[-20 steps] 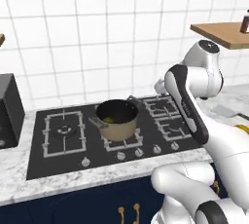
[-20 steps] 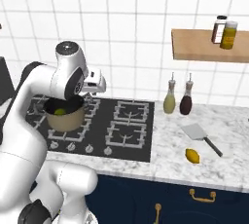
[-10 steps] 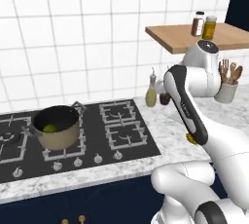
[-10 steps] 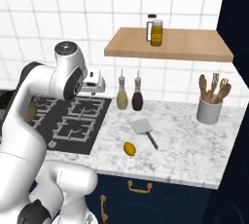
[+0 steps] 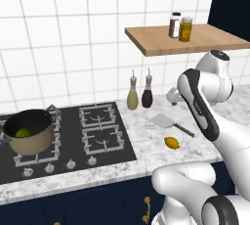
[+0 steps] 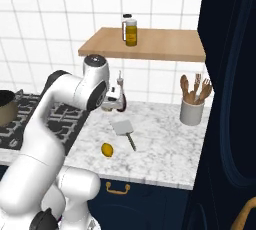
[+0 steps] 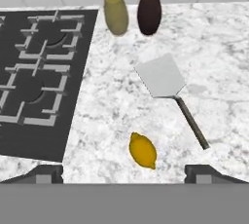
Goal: Put the lime and lemon in the pot. Retrieve the spatula and lightly stir the vegetables in the pot.
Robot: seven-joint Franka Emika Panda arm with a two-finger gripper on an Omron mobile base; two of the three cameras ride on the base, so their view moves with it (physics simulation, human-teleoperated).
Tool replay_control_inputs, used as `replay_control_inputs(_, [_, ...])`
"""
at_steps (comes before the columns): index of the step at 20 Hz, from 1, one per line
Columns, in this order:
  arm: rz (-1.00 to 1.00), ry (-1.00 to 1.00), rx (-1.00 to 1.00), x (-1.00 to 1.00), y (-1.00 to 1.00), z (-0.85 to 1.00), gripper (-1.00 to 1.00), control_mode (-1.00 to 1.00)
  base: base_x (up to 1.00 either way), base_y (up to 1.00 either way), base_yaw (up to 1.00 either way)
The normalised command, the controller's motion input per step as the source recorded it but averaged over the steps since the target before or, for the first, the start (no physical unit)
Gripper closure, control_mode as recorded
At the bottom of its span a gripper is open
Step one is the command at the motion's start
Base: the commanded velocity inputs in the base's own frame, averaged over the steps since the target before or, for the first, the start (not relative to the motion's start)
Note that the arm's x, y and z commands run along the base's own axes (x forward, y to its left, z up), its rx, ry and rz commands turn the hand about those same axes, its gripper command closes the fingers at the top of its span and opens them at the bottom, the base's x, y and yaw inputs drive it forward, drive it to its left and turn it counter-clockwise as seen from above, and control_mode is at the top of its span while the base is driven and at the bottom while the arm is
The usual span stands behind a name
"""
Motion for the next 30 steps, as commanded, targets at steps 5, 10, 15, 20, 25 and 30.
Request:
replay_control_inputs(5, [0.0, 0.21, 0.0, 0.08, -0.18, -1.0, -1.0, -1.0, 0.0, 0.0, 0.0])
replay_control_inputs(10, [-0.02, 0.31, 0.03, 0.21, -0.1, -0.93, -1.0, -1.0, 0.0, 0.0, 0.0])
replay_control_inputs(15, [0.0, 0.22, 0.01, 0.28, 0.0, -0.7, -1.0, -1.0, 0.0, 0.0, 0.0])
replay_control_inputs(20, [0.0, 0.06, 0.01, 0.25, -0.01, -0.53, -1.0, -1.0, 0.0, 0.0, 0.0])
replay_control_inputs(25, [0.02, 0.0, 0.0, 0.06, 0.0, -0.42, -1.0, -1.0, 0.0, 0.0, 0.0])
replay_control_inputs(30, [0.14, 0.0, 0.0, -0.16, 0.0, -0.09, -1.0, -1.0, 0.0, 0.0, 0.0])
